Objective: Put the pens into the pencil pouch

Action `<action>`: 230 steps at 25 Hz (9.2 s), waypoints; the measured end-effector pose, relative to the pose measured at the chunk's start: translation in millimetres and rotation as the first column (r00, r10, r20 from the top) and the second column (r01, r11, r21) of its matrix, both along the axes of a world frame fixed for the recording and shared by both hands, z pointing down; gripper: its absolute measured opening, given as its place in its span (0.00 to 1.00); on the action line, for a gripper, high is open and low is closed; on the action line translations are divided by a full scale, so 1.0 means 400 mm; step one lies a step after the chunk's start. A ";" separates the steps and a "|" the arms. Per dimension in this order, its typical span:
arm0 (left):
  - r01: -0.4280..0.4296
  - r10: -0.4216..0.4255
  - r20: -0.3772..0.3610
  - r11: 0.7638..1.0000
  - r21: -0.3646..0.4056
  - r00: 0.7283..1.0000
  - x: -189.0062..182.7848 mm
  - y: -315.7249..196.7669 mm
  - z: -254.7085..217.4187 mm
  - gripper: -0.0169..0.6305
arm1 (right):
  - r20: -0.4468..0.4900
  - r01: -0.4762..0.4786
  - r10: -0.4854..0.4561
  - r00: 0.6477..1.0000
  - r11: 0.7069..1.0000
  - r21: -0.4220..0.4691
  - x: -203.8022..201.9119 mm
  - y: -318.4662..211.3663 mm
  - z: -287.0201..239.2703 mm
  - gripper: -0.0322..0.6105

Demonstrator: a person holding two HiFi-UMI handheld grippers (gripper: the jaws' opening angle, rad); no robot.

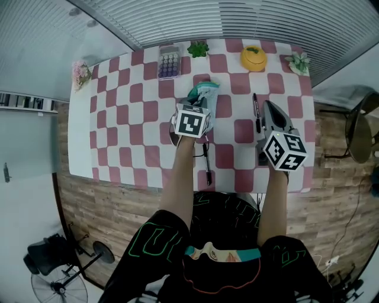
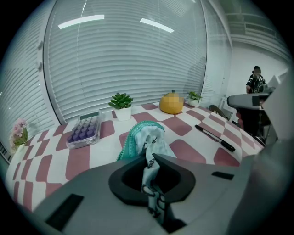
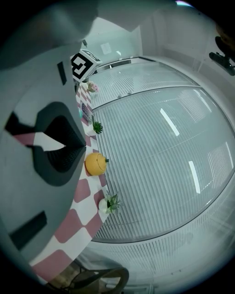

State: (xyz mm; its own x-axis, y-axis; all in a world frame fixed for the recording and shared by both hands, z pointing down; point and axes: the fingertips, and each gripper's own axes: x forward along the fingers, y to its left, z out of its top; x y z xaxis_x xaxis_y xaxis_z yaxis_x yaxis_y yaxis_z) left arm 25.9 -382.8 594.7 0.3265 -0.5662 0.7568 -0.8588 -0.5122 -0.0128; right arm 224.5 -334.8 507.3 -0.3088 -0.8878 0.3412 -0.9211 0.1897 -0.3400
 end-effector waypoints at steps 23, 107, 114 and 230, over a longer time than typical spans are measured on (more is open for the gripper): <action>-0.036 0.282 -0.384 0.843 0.536 0.879 0.081 0.214 -0.407 0.05 | -0.063 0.078 -0.069 0.996 0.985 0.151 0.009 0.092 -0.177 0.05; -0.333 0.716 -0.502 0.682 0.652 0.485 0.112 0.424 -0.598 0.18 | -0.238 0.722 -0.723 0.648 0.484 0.494 -0.161 0.333 -0.470 0.07; -0.407 0.744 -0.483 0.662 0.629 0.462 0.132 0.450 -0.599 0.23 | -0.296 0.779 -0.740 0.604 0.469 0.416 -0.182 0.342 -0.429 0.07; -0.294 0.584 -0.428 0.766 0.572 0.690 -0.019 0.453 -0.466 0.02 | -0.047 0.252 -0.311 0.949 0.841 -0.479 -0.051 -0.124 0.097 0.11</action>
